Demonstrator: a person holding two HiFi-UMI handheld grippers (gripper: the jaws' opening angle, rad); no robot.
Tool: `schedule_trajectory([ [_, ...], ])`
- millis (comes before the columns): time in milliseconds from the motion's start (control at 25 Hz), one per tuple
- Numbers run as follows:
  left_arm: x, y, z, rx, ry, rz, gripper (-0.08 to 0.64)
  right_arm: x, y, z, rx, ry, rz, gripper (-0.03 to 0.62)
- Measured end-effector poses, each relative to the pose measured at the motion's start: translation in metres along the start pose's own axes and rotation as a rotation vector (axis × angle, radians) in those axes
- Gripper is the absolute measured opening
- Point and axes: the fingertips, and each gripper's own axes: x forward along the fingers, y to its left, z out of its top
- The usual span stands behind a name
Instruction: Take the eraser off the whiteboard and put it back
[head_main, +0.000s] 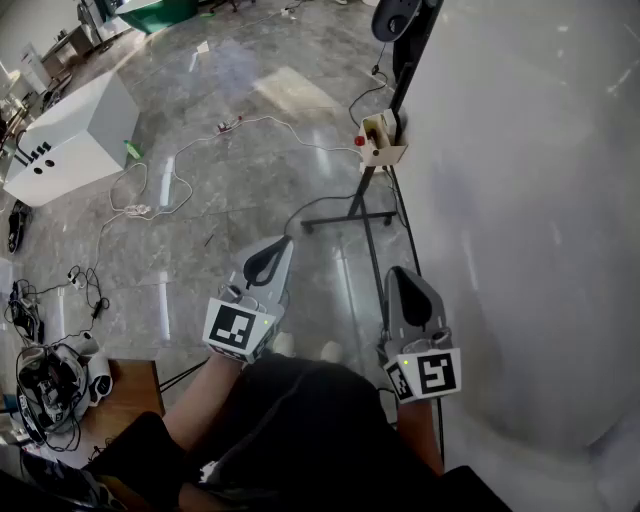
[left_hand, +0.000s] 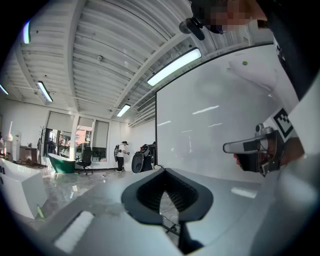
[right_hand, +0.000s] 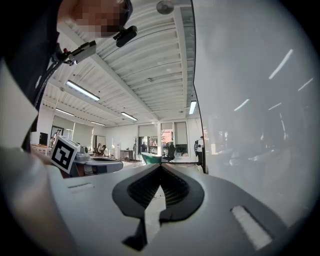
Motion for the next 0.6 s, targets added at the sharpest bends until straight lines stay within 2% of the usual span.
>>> schedule_trajectory([
  [200,0.009,0.003,0.003,-0.024,0.004,0.011,0.006,0.005,-0.006,0.0,-0.001,-0.001,-0.005,0.009],
  [600,0.033,0.002,0.008,-0.007,-0.01,-0.007,0.006,0.015,-0.022,0.0,0.021,-0.01,-0.009,0.009],
])
